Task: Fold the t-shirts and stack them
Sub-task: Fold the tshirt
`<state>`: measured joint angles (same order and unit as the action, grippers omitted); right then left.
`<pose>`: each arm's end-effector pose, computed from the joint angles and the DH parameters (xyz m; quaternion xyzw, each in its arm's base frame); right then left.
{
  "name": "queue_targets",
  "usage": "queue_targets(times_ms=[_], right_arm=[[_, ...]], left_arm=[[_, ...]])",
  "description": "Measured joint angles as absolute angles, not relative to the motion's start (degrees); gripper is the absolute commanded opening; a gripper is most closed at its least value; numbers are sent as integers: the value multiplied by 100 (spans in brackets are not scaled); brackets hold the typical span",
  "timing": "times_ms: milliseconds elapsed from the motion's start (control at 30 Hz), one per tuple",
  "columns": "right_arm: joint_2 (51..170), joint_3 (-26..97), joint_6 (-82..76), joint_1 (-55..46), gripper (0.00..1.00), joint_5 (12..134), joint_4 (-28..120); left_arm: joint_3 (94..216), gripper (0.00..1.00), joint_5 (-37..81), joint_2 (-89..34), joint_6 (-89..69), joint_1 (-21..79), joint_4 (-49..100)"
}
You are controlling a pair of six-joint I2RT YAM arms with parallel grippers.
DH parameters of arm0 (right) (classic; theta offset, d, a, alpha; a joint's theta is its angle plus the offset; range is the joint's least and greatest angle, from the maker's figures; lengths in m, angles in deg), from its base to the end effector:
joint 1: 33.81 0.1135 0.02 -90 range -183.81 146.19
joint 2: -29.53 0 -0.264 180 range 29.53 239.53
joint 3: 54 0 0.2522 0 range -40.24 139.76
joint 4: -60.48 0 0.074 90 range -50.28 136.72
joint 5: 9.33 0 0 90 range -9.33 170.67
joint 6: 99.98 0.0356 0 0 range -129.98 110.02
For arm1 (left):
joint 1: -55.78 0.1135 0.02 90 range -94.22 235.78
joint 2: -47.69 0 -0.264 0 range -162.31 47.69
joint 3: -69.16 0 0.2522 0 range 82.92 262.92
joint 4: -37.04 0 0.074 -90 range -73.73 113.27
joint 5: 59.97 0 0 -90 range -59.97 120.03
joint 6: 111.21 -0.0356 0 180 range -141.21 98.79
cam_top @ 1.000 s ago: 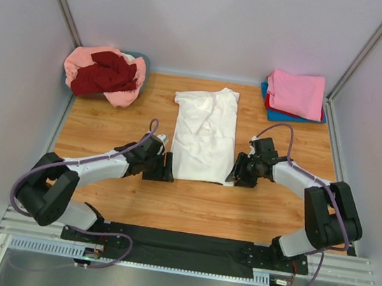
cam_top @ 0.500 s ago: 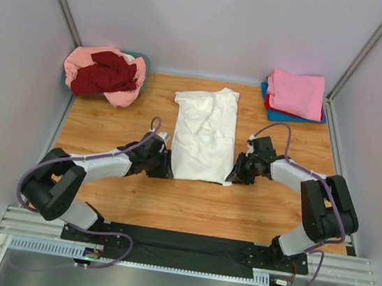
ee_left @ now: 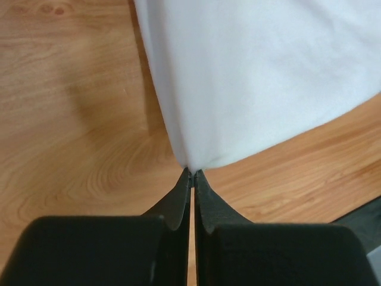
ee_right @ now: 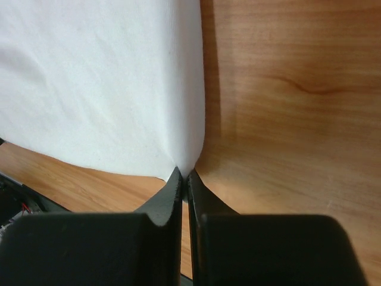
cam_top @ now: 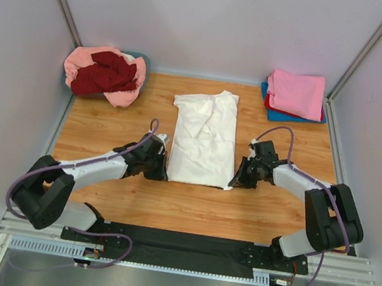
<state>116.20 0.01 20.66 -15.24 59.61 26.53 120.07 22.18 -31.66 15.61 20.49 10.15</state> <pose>0.2420 0.0948 0.1425 0.0644 0.9613 0.2457 0.1067 0.2054 -0.1514 0.1630 0.0077 0.9525 -0.2278 0.2019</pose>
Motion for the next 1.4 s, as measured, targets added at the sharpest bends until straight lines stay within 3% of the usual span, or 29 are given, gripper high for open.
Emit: queue_targets(times_ms=[433,633,1033,1400], right_arm=[[8512,-447,2645,-658,0,6283,1375],[7767,-322,3014,-245,0,6606,529],[8728,1230,2922,-260,0,7480,-103],[10654,2561,2426,-986,0,7402,-55]], left_arm=[[12018,0,2961,-725,2024,600,-635],[12556,0,3400,-179,2313,165,-1743],[14136,0,4104,-898,1880,316,-2589],[15369,0,3138,-2607,901,1973,-2502]])
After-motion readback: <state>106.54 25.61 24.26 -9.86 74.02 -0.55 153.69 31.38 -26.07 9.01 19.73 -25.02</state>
